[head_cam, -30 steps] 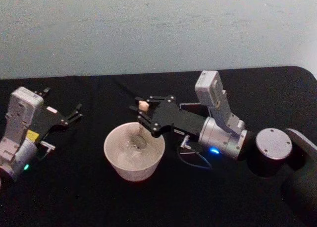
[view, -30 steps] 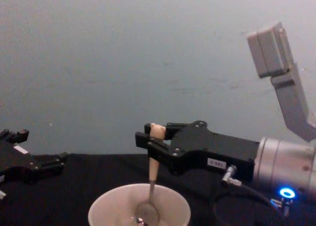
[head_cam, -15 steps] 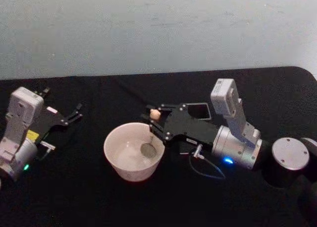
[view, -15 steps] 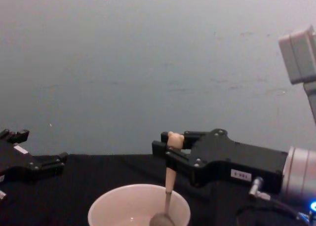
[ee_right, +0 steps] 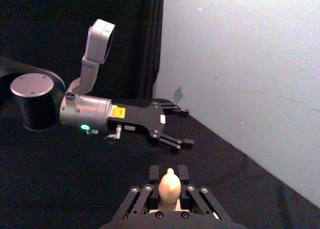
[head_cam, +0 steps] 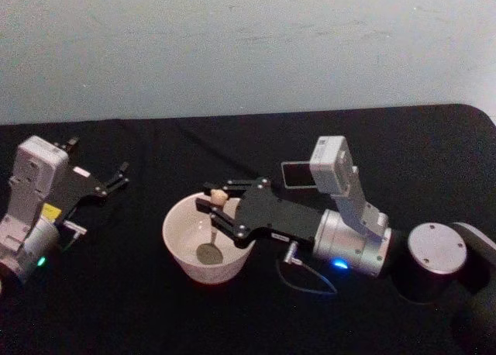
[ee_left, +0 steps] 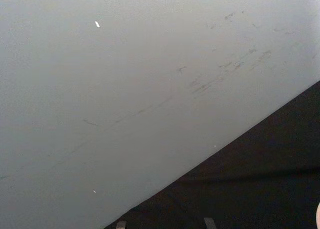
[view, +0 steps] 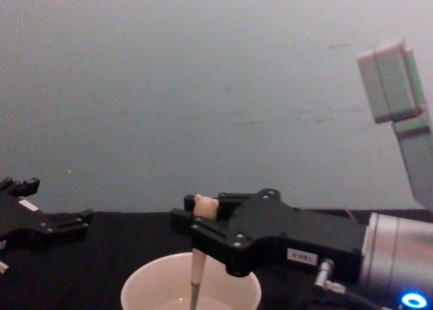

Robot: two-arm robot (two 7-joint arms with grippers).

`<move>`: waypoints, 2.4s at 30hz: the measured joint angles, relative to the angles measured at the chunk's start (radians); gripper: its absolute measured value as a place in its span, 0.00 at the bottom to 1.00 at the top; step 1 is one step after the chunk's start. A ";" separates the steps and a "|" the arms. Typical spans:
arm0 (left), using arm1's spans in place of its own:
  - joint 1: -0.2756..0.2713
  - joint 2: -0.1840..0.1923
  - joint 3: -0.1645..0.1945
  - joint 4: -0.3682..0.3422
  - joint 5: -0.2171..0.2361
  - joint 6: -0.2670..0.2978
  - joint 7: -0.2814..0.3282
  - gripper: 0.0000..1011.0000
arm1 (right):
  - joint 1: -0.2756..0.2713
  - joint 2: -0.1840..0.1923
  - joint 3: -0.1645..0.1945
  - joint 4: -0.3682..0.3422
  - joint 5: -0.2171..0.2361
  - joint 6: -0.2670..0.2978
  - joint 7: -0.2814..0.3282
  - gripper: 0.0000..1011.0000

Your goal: Pick up the stirring spoon with one hand, stir inside the cup, then place it back in its original position.

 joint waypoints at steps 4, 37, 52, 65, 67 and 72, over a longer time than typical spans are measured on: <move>0.000 0.000 0.000 0.000 0.000 0.000 0.000 0.99 | 0.020 -0.020 -0.008 0.027 -0.004 -0.007 -0.002 0.21; 0.000 0.000 0.000 0.000 0.000 0.000 0.000 0.99 | 0.063 -0.046 0.043 0.071 -0.011 -0.019 -0.034 0.21; 0.000 0.000 0.000 0.000 0.000 0.000 0.000 0.99 | 0.046 0.045 0.126 -0.069 0.067 -0.031 -0.028 0.21; 0.000 0.000 0.000 0.000 0.000 0.000 0.000 0.99 | 0.019 0.125 0.204 -0.133 0.093 -0.053 -0.050 0.21; 0.000 0.000 0.000 0.000 0.000 0.000 0.000 0.99 | 0.014 0.132 0.208 -0.136 0.092 -0.053 -0.053 0.21; 0.000 0.000 0.000 0.000 0.000 0.000 0.000 0.99 | -0.004 0.153 0.222 -0.149 0.084 -0.049 -0.062 0.21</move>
